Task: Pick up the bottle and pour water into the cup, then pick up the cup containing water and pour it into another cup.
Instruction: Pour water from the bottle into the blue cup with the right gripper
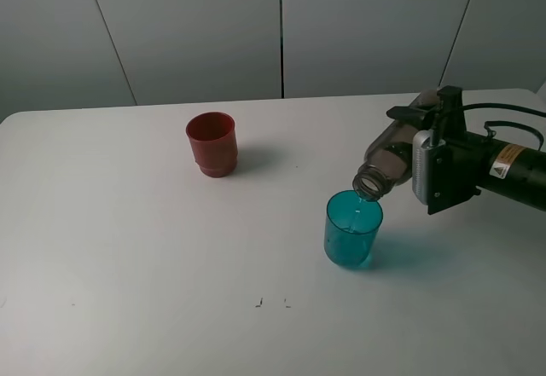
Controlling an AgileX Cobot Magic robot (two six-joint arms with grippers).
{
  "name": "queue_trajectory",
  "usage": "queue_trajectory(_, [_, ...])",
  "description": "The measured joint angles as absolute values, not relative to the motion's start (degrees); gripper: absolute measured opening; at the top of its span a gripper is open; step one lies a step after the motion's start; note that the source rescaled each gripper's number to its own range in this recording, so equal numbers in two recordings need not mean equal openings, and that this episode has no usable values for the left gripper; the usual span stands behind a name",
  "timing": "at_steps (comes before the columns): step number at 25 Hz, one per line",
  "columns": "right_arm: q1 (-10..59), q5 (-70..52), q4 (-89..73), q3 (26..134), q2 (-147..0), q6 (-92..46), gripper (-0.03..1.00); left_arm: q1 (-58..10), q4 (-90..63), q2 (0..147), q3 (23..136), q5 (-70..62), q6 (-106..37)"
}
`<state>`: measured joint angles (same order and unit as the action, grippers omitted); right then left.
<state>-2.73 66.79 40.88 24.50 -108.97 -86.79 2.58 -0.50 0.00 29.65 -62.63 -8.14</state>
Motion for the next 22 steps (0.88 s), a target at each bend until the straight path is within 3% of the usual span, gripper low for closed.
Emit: queue_trajectory(22, [-2.7,67.1,41.1,24.5,-106.2,-88.6,0.04,2.6,-0.5,0.0,29.7,-62.6,-8.1])
